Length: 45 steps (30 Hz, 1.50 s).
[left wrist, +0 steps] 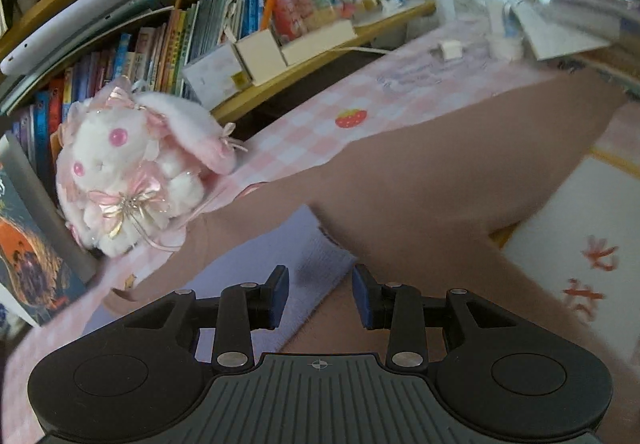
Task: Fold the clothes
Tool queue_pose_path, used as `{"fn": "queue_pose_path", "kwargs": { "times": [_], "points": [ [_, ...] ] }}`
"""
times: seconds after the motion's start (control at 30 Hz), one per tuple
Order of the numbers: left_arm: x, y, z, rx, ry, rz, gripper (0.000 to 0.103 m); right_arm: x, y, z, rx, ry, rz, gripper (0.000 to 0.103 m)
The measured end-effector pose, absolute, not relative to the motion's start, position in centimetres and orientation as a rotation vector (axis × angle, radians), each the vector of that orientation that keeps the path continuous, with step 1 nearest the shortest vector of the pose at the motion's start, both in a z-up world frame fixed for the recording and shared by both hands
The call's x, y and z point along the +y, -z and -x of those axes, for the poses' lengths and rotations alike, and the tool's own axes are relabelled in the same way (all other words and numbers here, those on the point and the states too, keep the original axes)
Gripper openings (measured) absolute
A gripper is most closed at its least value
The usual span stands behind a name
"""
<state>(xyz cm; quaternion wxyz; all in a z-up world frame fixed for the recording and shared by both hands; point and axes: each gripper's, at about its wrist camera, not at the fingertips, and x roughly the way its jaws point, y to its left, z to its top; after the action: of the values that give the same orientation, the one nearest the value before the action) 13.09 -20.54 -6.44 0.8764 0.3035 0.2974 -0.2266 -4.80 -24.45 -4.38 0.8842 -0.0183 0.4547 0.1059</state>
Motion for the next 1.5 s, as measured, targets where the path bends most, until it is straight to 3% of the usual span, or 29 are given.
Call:
{"fn": "queue_pose_path", "kwargs": {
  "times": [0.03, 0.07, 0.1, 0.2, 0.5, 0.77, 1.1, 1.4, 1.5],
  "points": [
    [-20.5, 6.7, -13.4, 0.620, 0.453, -0.636, 0.023, -24.5, 4.4, 4.8, 0.946, -0.224, 0.036, 0.049],
    [-20.1, 6.7, -13.7, 0.625, 0.448, -0.623, 0.008, -24.6, 4.4, 4.8, 0.947, -0.224, 0.032, 0.050],
    [-19.6, 6.6, -14.0, 0.632, 0.446, -0.606, 0.004, -24.7, 4.4, 4.8, 0.947, -0.223, 0.026, 0.050],
    [-17.1, 5.1, -14.7, 0.621, 0.415, -0.495, 0.003, -24.9, 4.4, 4.6, 0.954, -0.197, 0.017, 0.050],
    [5.9, -2.2, -15.2, 0.564, 0.075, -0.048, 0.003, -24.5, 4.7, 4.3, 0.979, -0.024, -0.069, 0.051],
    [22.7, -3.5, -13.1, 0.593, -0.197, -0.057, 0.003, -23.2, 4.9, 4.8, 0.952, 0.127, -0.131, 0.051],
    [28.6, -2.5, -12.8, 0.603, -0.227, -0.047, 0.004, -21.7, 5.0, 5.5, 0.924, 0.255, -0.152, 0.051],
    [30.6, -2.3, -9.2, 0.650, -0.263, 0.026, 0.026, -20.6, 4.7, 6.2, 0.933, 0.302, -0.135, 0.052],
    [28.9, -2.0, -6.0, 0.690, -0.130, 0.103, 0.026, -20.4, 4.7, 7.2, 0.930, 0.309, -0.152, 0.052]
  ]
}}
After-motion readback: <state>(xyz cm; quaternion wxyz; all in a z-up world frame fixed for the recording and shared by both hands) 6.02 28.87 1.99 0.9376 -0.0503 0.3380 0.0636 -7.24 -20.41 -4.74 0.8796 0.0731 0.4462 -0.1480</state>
